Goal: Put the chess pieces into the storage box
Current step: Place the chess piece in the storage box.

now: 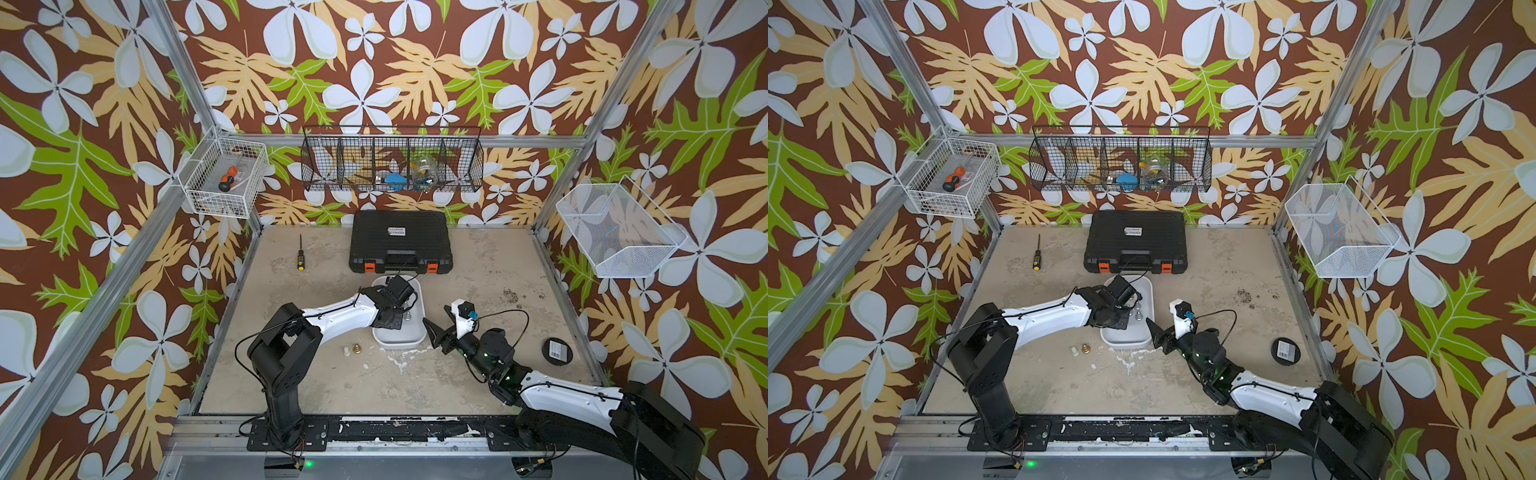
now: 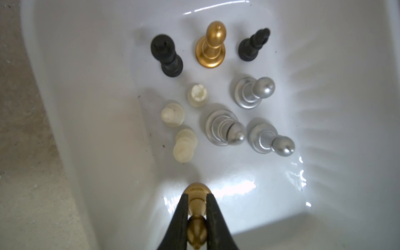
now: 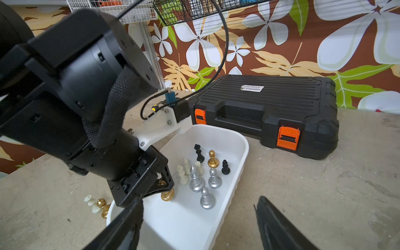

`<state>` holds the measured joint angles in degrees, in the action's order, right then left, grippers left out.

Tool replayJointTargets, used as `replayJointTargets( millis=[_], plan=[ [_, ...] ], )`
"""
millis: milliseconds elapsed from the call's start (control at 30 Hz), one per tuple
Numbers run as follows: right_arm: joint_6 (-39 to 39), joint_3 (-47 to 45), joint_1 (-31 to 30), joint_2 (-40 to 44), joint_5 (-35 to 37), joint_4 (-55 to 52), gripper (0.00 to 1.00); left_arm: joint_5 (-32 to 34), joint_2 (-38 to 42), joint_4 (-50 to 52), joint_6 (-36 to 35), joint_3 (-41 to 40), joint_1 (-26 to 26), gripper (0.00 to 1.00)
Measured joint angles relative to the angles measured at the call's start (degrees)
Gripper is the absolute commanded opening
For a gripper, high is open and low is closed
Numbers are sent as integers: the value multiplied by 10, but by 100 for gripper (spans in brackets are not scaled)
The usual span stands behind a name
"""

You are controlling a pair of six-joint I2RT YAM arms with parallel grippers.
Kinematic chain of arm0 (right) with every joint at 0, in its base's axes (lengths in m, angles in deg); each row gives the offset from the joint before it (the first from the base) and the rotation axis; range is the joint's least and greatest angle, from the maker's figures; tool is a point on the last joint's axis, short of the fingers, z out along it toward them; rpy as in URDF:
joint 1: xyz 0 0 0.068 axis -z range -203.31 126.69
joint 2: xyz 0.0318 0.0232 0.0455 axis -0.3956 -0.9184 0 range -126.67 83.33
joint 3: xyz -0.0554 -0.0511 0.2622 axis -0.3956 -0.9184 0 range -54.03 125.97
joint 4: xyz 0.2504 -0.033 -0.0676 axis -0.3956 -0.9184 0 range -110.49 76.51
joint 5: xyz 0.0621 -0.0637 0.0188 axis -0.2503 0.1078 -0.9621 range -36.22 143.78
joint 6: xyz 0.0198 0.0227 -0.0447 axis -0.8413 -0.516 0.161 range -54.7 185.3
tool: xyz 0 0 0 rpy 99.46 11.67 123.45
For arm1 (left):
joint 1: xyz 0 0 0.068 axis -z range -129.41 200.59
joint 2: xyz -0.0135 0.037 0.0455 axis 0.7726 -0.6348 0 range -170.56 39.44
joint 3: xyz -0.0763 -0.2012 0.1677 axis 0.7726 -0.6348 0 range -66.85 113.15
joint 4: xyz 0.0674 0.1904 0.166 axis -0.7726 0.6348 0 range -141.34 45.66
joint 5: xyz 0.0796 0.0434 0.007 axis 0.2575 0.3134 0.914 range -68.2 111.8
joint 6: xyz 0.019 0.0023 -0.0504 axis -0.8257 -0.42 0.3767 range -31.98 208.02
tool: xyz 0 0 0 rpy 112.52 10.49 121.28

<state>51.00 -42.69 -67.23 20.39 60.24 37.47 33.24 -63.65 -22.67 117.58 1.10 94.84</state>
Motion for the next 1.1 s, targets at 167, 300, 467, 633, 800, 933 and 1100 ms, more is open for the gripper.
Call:
replayJointTargets(
  millis=[167,300,467,633,800,933,1100],
  plan=[
    [0,-1,0,3,2,0,83,5,-2,-16,3,-12,0,16],
    [0,-3,0,6,9,0,82,9,-8,-25,3,-14,0,16],
    [0,-4,0,6,10,0,82,19,-9,-34,3,-16,0,16],
    [0,-4,0,10,10,0,82,29,-13,-42,3,-18,0,17],
    [0,-4,0,15,10,0,83,35,-16,-60,3,-24,0,17],
    [0,-4,0,15,9,0,83,37,-16,-68,3,-27,0,18],
    [0,-4,0,15,9,0,83,39,-17,-78,3,-29,0,19]
  ],
)
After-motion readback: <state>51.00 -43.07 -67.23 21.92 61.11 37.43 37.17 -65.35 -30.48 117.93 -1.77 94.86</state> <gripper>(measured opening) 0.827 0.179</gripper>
